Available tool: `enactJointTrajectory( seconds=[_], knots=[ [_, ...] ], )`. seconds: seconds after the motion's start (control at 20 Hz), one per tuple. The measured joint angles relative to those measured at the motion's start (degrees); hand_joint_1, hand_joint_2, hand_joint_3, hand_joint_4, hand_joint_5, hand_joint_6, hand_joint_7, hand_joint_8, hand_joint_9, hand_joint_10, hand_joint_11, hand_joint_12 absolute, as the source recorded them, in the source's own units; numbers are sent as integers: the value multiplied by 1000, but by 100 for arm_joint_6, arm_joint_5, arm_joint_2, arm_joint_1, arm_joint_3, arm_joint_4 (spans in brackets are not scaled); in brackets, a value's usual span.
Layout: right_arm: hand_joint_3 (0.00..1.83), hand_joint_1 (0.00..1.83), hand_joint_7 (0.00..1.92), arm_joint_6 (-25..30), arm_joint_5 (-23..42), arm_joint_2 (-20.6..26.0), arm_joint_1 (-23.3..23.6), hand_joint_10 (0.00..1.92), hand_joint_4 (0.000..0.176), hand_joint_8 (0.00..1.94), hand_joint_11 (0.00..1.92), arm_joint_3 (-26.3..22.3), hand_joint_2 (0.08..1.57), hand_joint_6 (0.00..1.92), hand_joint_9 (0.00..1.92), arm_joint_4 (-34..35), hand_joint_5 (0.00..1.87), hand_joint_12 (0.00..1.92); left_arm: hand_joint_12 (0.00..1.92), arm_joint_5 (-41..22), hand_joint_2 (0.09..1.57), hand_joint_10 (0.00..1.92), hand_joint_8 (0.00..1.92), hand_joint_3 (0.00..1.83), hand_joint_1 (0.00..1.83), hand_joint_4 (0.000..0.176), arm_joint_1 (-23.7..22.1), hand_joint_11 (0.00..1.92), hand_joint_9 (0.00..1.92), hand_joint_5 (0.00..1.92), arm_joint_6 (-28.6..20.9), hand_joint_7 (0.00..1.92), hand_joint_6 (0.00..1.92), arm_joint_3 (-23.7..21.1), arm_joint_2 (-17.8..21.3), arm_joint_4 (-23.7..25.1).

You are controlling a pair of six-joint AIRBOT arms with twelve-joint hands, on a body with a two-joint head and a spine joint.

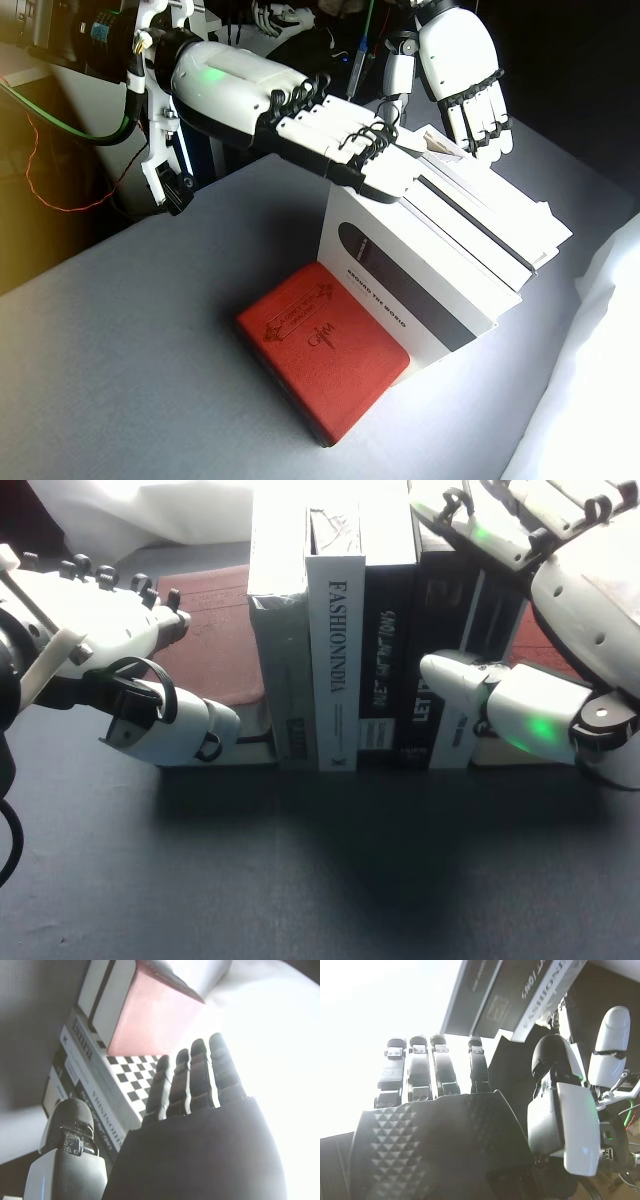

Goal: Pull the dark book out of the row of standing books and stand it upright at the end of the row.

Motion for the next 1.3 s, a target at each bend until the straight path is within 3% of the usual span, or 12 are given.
enactJointTrajectory(
  seconds=[0.55,1.3],
  knots=[
    [0,0,0,15,-2,0,-201,0,0,0,0,22,1167,1,0,-168,4,0,0,-2,1208,0,0,0,0,0,0,0,0,16,0,0,1,0,0,-2],
    [0,0,5,-839,409,37,-372,0,0,2,0,-474,1108,4,0,-92,10,0,0,0,1206,0,1,0,0,0,0,0,0,39,0,3,4,0,0,-4]
  ],
)
